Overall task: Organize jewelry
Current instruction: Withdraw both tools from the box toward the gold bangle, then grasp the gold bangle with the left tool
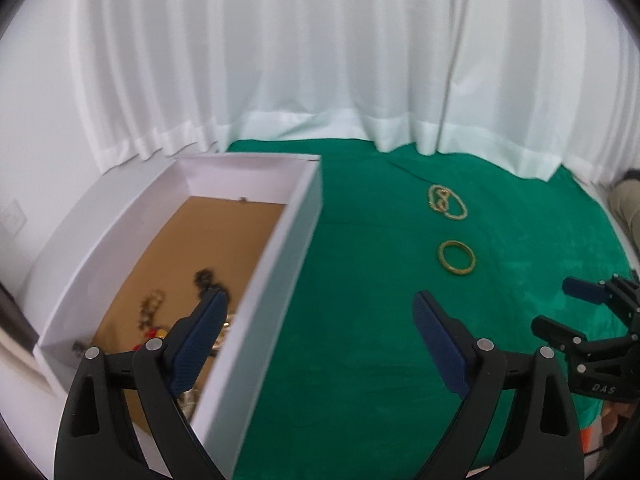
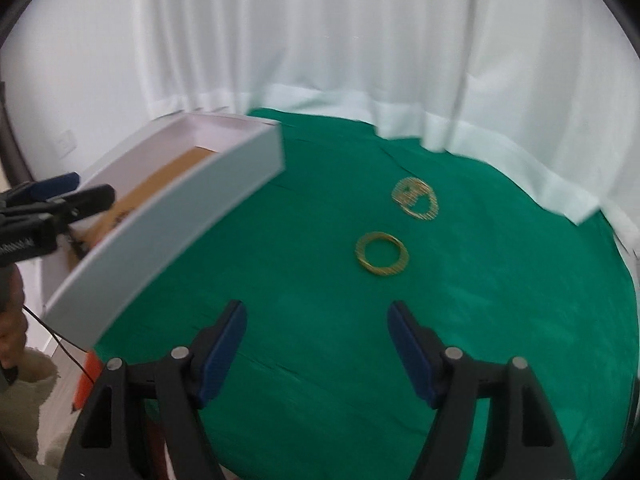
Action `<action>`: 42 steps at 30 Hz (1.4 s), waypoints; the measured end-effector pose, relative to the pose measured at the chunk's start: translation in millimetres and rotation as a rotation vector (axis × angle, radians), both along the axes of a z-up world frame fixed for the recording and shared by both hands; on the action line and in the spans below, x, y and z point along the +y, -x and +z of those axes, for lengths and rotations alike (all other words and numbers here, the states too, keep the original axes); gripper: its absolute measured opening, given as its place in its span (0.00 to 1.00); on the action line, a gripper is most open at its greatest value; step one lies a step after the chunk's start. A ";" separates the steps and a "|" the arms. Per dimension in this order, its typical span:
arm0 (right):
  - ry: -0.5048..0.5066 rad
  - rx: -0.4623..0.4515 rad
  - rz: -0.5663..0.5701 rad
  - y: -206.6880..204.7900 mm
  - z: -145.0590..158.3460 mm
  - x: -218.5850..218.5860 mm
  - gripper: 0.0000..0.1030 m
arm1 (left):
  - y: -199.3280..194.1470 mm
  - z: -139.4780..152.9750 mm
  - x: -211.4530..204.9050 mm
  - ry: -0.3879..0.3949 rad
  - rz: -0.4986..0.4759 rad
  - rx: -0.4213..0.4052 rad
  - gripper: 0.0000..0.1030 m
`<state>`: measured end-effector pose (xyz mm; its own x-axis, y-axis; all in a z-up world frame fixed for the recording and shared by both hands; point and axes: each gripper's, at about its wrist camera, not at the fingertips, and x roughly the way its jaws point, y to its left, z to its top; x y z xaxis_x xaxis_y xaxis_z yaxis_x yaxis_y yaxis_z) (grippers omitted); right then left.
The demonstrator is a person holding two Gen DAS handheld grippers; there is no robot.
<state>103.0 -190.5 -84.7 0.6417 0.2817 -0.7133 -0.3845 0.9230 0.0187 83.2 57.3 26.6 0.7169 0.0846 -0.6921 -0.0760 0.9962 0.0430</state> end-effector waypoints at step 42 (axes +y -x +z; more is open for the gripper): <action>-0.127 0.228 -0.222 1.4 -100.8 -118.5 0.72 | -231.6 -173.4 -178.5 0.022 -0.420 0.422 0.93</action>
